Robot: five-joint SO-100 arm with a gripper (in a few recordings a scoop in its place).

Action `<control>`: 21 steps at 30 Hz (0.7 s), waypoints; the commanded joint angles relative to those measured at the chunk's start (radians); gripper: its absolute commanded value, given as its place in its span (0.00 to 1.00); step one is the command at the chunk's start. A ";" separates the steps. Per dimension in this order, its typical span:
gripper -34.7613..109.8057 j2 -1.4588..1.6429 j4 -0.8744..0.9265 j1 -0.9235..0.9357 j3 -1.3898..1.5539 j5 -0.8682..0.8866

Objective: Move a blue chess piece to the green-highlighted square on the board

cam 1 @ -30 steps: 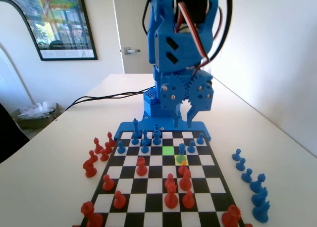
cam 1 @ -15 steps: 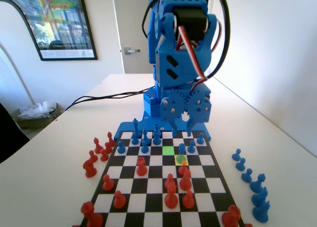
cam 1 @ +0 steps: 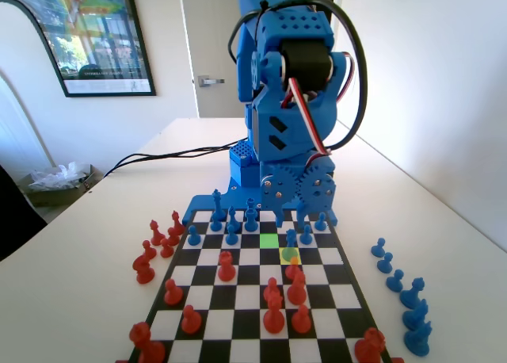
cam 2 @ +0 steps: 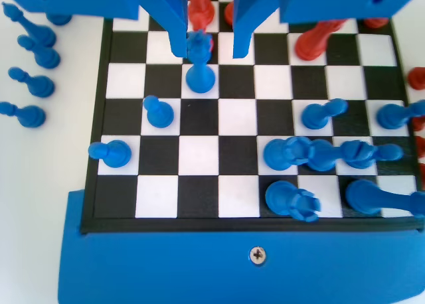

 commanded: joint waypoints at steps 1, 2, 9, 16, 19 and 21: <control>0.32 0.014 -0.009 -0.021 -0.058 -0.018; 0.32 0.012 -0.012 -0.023 -0.061 -0.018; 0.32 0.011 -0.035 -0.032 -0.064 -0.017; 0.32 0.008 -0.064 -0.031 -0.043 -0.023; 0.32 -0.005 -0.071 -0.031 -0.041 -0.023; 0.32 -0.012 -0.074 -0.031 -0.040 -0.023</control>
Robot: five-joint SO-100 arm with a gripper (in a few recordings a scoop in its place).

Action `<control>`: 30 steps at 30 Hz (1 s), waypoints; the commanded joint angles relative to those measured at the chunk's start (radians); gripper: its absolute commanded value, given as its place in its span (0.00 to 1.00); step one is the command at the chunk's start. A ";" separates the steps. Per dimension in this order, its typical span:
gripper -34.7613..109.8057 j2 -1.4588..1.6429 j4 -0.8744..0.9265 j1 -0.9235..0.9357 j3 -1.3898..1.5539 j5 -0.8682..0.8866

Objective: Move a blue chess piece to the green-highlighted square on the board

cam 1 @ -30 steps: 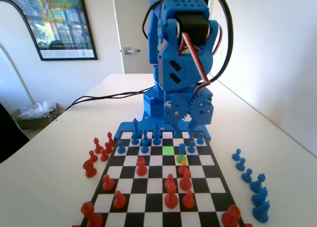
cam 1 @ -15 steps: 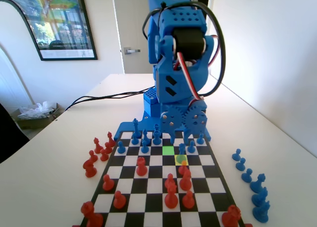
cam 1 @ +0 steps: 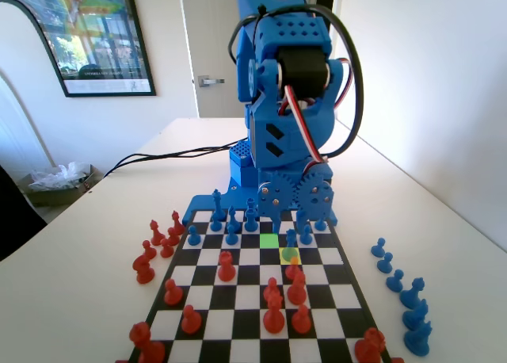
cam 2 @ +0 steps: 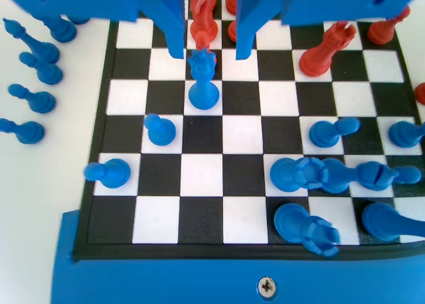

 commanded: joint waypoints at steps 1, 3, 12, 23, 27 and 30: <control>0.32 0.018 0.000 -0.020 -0.028 -0.021; 0.32 0.018 -0.011 -0.023 -0.015 -0.021; 0.32 0.017 -0.031 -0.057 0.021 0.003; 0.32 0.017 -0.044 -0.052 0.052 -0.002; 0.32 0.017 -0.054 -0.046 0.058 -0.006; 0.32 0.017 -0.055 -0.041 0.060 -0.011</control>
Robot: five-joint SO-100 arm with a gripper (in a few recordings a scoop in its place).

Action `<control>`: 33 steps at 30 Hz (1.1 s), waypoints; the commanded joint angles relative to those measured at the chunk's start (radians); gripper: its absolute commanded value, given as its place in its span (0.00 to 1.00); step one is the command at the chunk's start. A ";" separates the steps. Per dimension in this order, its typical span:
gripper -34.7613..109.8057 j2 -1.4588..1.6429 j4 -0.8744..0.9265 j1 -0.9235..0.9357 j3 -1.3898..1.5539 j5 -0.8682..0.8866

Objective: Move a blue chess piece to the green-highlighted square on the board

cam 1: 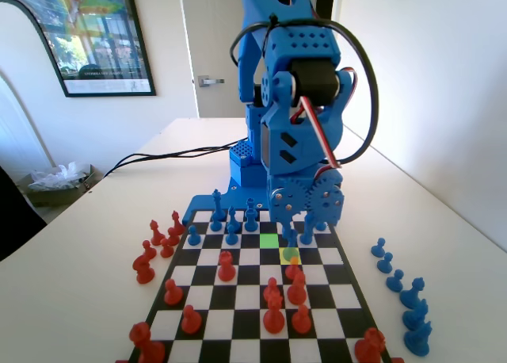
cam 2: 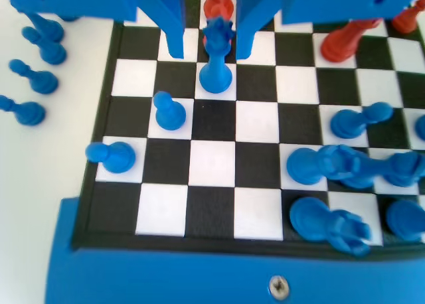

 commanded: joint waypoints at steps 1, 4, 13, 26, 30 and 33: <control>0.31 0.020 0.002 0.000 0.000 -0.015; 0.30 0.020 -0.003 0.005 0.000 -0.018; 0.25 0.020 -0.015 0.008 0.002 -0.023; 0.25 0.063 0.060 0.015 0.000 -0.034; 0.25 0.109 0.129 0.031 -0.023 -0.040; 0.25 0.146 0.167 0.044 -0.032 -0.044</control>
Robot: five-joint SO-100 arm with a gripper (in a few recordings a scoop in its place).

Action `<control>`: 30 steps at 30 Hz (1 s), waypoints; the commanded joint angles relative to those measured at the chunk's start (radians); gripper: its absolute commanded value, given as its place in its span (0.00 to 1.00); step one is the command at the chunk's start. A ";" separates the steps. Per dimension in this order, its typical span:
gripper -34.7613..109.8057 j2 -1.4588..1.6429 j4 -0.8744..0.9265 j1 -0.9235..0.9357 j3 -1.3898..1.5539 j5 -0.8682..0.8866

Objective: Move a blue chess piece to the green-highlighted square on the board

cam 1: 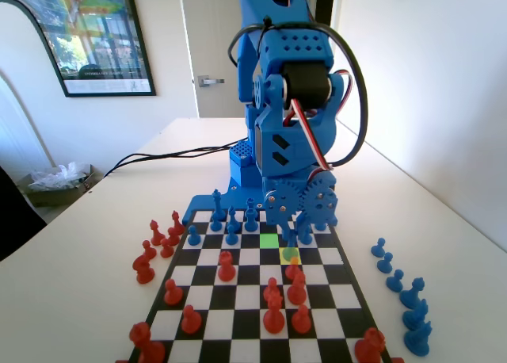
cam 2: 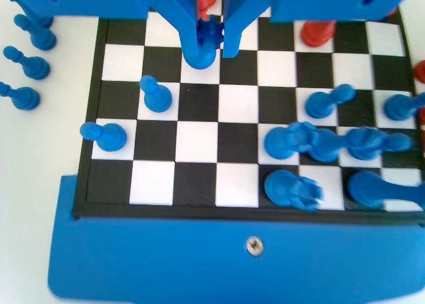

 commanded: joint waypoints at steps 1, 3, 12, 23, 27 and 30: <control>0.25 0.117 0.061 0.009 -0.034 -0.025; 0.25 0.130 0.077 0.021 -0.037 -0.031; 0.25 0.167 0.081 0.075 0.012 -0.066; 0.25 0.195 0.095 0.077 0.117 -0.067; 0.25 0.196 0.103 0.074 0.115 -0.040; 0.25 0.175 0.112 0.074 0.081 -0.011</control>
